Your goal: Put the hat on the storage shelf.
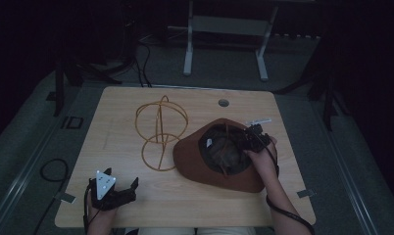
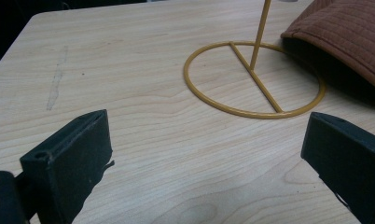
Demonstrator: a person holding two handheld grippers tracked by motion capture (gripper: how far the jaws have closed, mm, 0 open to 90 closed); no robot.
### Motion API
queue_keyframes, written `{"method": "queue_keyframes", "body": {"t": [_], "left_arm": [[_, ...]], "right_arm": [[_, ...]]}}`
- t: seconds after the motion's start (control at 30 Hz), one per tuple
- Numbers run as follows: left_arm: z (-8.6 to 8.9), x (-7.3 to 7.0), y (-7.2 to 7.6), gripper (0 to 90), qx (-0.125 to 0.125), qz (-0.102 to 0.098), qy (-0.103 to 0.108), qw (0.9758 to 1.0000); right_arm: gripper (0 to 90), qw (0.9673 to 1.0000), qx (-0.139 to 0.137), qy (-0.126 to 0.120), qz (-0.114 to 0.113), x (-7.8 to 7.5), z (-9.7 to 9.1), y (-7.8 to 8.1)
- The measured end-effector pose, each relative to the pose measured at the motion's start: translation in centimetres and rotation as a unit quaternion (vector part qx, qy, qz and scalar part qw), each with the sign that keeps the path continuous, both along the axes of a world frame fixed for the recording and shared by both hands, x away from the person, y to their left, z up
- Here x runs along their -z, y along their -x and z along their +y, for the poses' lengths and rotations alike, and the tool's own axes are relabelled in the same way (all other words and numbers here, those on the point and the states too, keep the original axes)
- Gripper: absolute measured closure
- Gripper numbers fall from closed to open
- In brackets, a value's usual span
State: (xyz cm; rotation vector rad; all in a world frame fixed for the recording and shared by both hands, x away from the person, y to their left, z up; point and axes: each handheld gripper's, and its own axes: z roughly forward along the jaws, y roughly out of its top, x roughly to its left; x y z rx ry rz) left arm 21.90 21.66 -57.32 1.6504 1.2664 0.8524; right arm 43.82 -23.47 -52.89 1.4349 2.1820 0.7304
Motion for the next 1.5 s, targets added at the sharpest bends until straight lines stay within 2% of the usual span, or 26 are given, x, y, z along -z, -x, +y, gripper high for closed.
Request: {"method": "queue_keyframes", "body": {"t": [0.07, 0.1, 0.17, 0.23, 0.33, 0.4, 0.47, 0.57, 0.67, 0.83, 0.97, 1.03, 1.23, 1.33, 1.43, 1.5], "left_arm": [[0.0, 0.0, 0.0, 2.4, -0.001, 0.001, -0.002, 1.0], [0.0, 0.0, 0.0, 2.4, 0.001, 0.002, -0.002, 1.0], [0.0, 0.1, 0.0, 2.4, 0.0, 0.002, -0.004, 1.0], [0.0, 0.1, 0.0, 2.4, -0.001, 0.004, -0.005, 1.0], [0.0, 0.1, 0.0, 2.4, 0.0, 0.005, -0.003, 1.0], [0.0, 0.1, 0.0, 2.4, 0.004, 0.005, 0.0, 1.0], [0.0, 0.1, 0.0, 2.4, 0.002, 0.005, -0.002, 1.0], [0.0, 0.1, 0.0, 2.4, 0.002, 0.005, -0.002, 1.0], [0.0, 0.1, 0.0, 2.4, 0.002, 0.007, 0.0, 1.0], [0.0, -0.1, 0.0, 2.4, 0.001, 0.011, -0.003, 0.9999], [-0.2, -0.3, 0.3, 2.4, 0.017, 0.003, -0.004, 0.9998], [-0.3, -0.3, 0.3, 2.4, 0.017, 0.006, -0.006, 0.9998], [-0.5, -0.2, 0.1, 2.4, 0.027, 0.024, -0.01, 0.9993], [-0.6, -0.2, 0.2, 4.8, 0.03, 0.027, -0.006, 0.9992], [-1.1, -0.3, 0.3, 4.9, 0.039, 0.032, 0.012, 0.9987], [-1.5, -0.5, 0.4, 4.9, 0.05, 0.034, 0.011, 0.9981]], "right_arm": [[31.4, 1.0, 0.001, 0.003, 0.0, 0.1, 0.1, 0.0], [37.1, 0.9999, 0.001, 0.01, -0.004, 0.3, 0.5, -0.1], [41.5, 0.9998, 0.003, 0.02, -0.009, 0.6, 0.8, -0.1], [41.9, 0.9997, 0.004, 0.021, -0.006, 0.8, 1.0, -0.1], [49.8, 0.9987, 0.007, 0.048, -0.014, 1.0, 1.4, 0.0], [56.0, 0.9976, 0.011, 0.066, -0.018, 1.1, 1.7, 0.1], [62.2, 0.9972, 0.019, 0.07, -0.019, 1.1, 1.7, 0.1], [78.8, 0.9956, 0.027, 0.085, -0.029, 1.1, 1.5, 0.2], [82.8, 0.9953, 0.034, 0.082, -0.041, 1.2, 1.4, 0.4], [84.1, 0.996, 0.043, 0.05, -0.061, 0.3, 0.9, 0.7], [84.5, 0.9959, 0.043, 0.013, -0.078, -1.3, 0.1, 1.2], [84.5, 0.9952, 0.044, -0.003, -0.088, -2.2, -0.2, 1.5], [84.6, 0.9916, 0.044, -0.051, -0.111, -4.7, -1.2, 2.6], [84.6, 0.9892, 0.04, -0.071, -0.122, -5.7, -1.6, 3.0], [84.5, 0.986, 0.038, -0.091, -0.134, -6.8, -2.2, 3.7], [84.5, 0.984, 0.037, -0.097, -0.144, -7.6, -2.5, 4.2]]}}
